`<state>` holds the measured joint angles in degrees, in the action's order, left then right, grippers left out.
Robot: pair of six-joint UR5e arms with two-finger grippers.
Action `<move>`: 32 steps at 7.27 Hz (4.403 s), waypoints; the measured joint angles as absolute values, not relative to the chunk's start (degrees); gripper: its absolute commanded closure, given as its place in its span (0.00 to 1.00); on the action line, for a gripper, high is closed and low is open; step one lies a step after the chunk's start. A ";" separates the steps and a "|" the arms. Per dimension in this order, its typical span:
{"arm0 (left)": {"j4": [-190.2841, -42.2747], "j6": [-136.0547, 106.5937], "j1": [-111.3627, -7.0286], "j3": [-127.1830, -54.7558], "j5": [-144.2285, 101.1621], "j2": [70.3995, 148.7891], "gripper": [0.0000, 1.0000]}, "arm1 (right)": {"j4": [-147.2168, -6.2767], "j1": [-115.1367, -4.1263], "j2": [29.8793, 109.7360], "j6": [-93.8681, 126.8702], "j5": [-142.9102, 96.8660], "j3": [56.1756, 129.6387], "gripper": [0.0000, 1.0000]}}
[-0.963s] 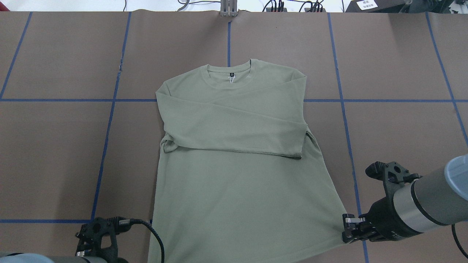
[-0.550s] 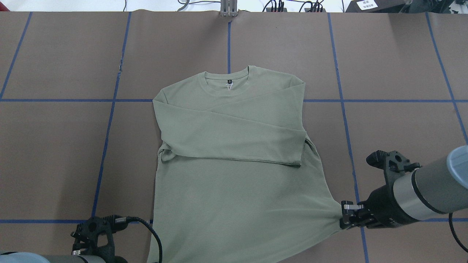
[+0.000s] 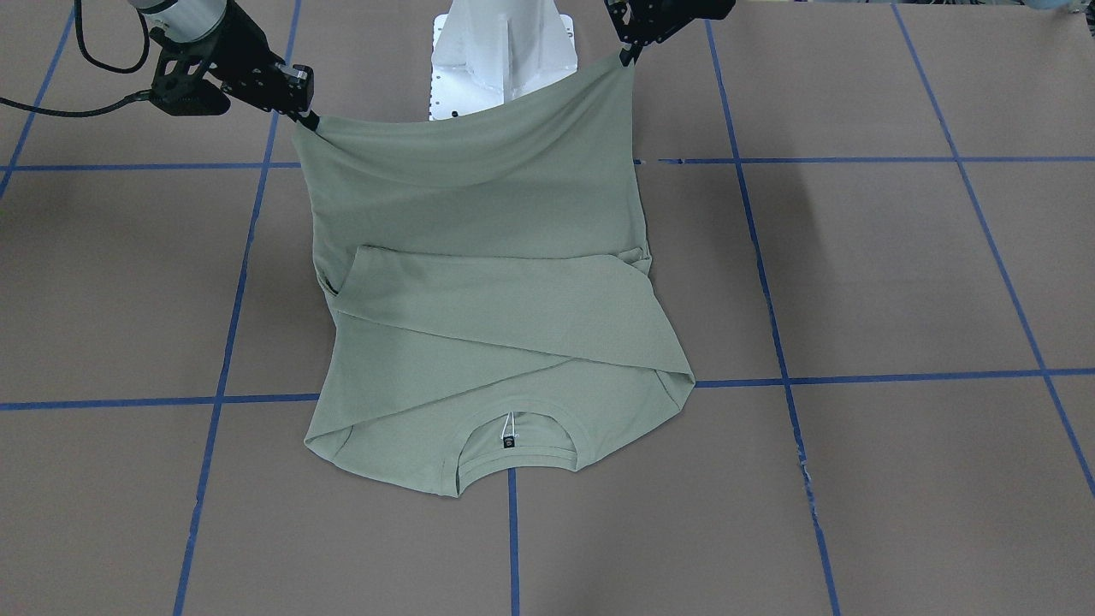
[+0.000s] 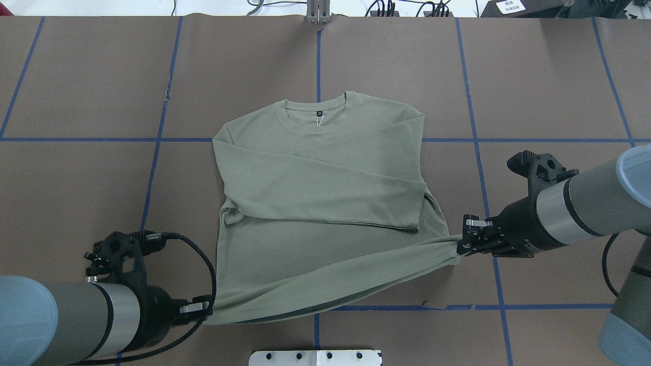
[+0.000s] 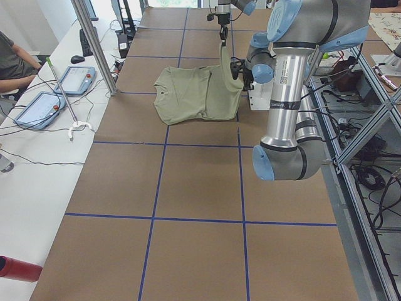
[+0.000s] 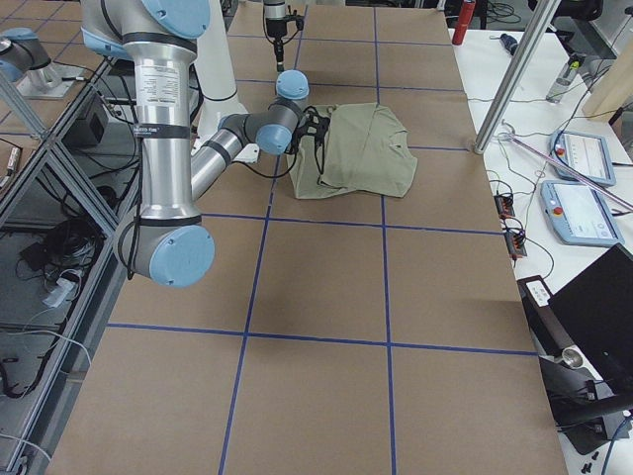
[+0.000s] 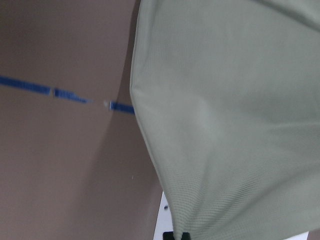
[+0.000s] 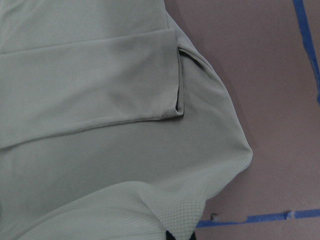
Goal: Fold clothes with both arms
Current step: 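Carry both held hem corners over the shirt toward the collar, then lower the hem onto the collar edge and open both grippers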
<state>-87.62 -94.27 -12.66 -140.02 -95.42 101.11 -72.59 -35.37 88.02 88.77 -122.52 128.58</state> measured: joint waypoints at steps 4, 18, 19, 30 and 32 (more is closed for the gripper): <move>-87.50 -87.25 -28.54 -131.16 -100.44 109.11 1.00 | -72.75 -44.67 77.44 88.69 -123.34 119.09 1.00; -112.02 -82.13 -43.68 -90.35 -100.97 121.04 1.00 | -66.44 -52.72 54.50 86.01 -122.96 81.38 1.00; -112.82 -82.10 -43.74 -89.11 -100.86 121.15 1.00 | -66.03 -52.73 54.27 86.03 -122.96 80.40 1.00; -112.91 -81.74 -43.61 -87.93 -99.42 121.83 0.01 | -64.90 -51.58 52.54 85.37 -121.86 78.30 0.00; -112.82 -81.54 -43.61 -88.44 -99.58 121.78 0.01 | -64.58 -51.83 53.18 82.44 -121.65 78.31 0.00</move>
<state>-112.82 -81.54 -43.61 -88.44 -99.58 121.78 -64.58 -51.83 53.18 82.44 -121.65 78.31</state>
